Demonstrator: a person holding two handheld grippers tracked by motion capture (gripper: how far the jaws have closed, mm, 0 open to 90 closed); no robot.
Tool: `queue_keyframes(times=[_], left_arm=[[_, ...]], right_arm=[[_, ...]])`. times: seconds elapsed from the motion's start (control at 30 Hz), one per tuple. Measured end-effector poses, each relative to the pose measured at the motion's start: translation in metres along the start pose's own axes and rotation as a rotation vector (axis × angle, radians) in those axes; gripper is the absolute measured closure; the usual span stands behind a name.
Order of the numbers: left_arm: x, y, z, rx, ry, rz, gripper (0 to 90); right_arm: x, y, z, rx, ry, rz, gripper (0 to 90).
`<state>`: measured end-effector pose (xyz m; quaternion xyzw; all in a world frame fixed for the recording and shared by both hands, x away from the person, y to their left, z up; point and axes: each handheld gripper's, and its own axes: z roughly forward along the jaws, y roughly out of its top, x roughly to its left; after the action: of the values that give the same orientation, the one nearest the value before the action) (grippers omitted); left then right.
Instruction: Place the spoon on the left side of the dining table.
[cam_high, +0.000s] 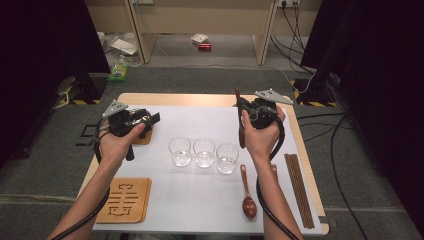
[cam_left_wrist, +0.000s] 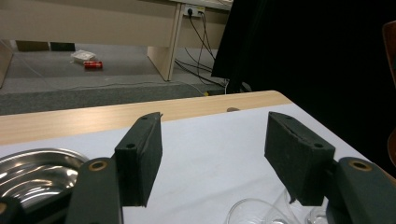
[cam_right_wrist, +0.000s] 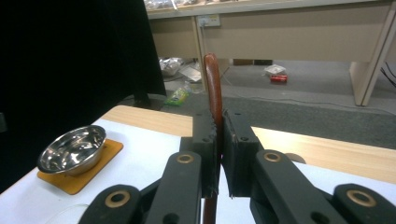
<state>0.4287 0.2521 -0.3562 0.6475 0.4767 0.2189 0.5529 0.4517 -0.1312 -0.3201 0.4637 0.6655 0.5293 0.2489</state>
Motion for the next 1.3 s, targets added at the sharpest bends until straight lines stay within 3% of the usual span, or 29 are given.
queue_keyframes(times=[0.67,1.0,1.3], left_arm=[[-0.023,0.020,0.026,0.000,-0.053,0.021,36.6],[-0.029,0.024,0.038,0.001,-0.064,0.017,36.4],[-0.038,0.031,0.043,-0.005,-0.083,0.029,37.7]], right_arm=[[0.029,-0.001,0.016,0.006,0.057,-0.014,84.6],[0.044,-0.002,0.023,0.013,0.083,-0.029,84.6],[0.051,-0.007,0.029,0.021,0.097,-0.030,84.6]])
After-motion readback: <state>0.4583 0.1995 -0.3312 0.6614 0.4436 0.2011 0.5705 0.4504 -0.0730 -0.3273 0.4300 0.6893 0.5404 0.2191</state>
